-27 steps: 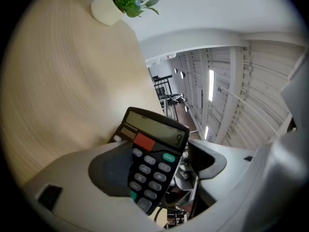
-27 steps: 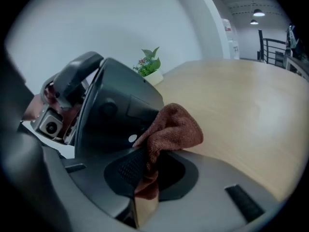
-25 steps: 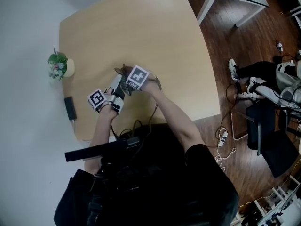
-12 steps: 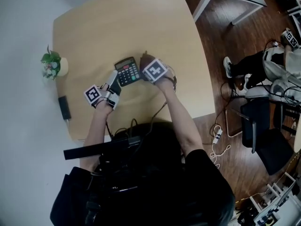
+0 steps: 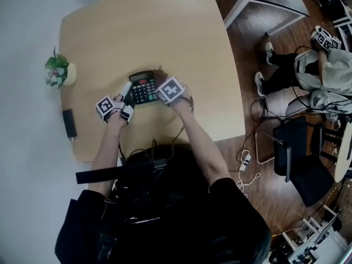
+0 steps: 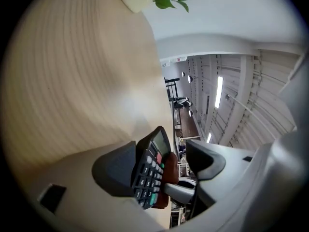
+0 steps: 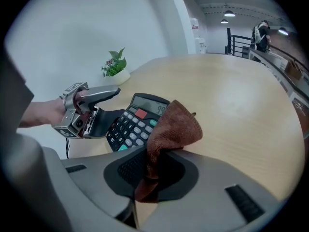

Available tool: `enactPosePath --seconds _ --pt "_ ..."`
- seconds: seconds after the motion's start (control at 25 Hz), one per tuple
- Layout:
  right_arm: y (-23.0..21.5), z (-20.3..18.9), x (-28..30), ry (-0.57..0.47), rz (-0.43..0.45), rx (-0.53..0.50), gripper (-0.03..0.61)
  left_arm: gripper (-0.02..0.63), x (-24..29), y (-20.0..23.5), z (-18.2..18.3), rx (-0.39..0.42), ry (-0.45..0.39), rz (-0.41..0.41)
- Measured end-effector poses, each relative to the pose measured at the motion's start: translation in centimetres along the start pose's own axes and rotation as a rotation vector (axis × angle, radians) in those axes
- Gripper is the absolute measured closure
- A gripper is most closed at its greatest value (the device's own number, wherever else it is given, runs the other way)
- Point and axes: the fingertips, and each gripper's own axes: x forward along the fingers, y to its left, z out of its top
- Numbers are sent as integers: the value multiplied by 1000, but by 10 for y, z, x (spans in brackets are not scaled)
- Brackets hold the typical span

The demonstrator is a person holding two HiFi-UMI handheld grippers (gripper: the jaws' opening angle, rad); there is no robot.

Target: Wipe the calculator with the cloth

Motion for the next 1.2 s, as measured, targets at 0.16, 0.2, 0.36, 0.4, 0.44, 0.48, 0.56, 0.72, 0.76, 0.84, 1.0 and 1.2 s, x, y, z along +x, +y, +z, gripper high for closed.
enactPosePath --seconds 0.16,0.2,0.36,0.4,0.44,0.48,0.56,0.72,0.76,0.84,1.0,1.2 --pt "-3 -3 -3 -30 -2 65 529 279 1 -2 3 25 6 5" --pt "-3 -6 -5 -39 10 96 528 279 -2 0 4 27 6 12" --pt "12 -15 -6 -77 106 204 528 287 -12 -4 1 7 -15 -24" --pt "15 -15 -5 -85 115 211 529 290 -14 -3 0 9 -20 -27" --pt "16 -16 -5 -93 110 213 528 298 -15 -3 -1 19 -21 -27" --pt "15 -16 -6 -101 97 210 528 298 -16 -3 -4 33 -19 -25" --pt "9 -13 -8 -120 63 180 529 309 -16 -3 -12 43 -15 -23" --pt "-7 1 -3 -97 -3 59 529 321 -17 6 -14 50 -14 -19" --pt "-10 2 -2 -70 -18 36 529 321 -16 7 -12 43 -17 -22" --pt "-14 -2 -4 -23 -41 22 528 321 -17 6 -9 28 -30 -30" --pt "-9 -30 -24 -13 -8 113 525 322 -35 8 4 37 -83 -3" --pt "-22 -74 -76 -188 30 274 526 419 -77 -52 9 80 -196 -161"
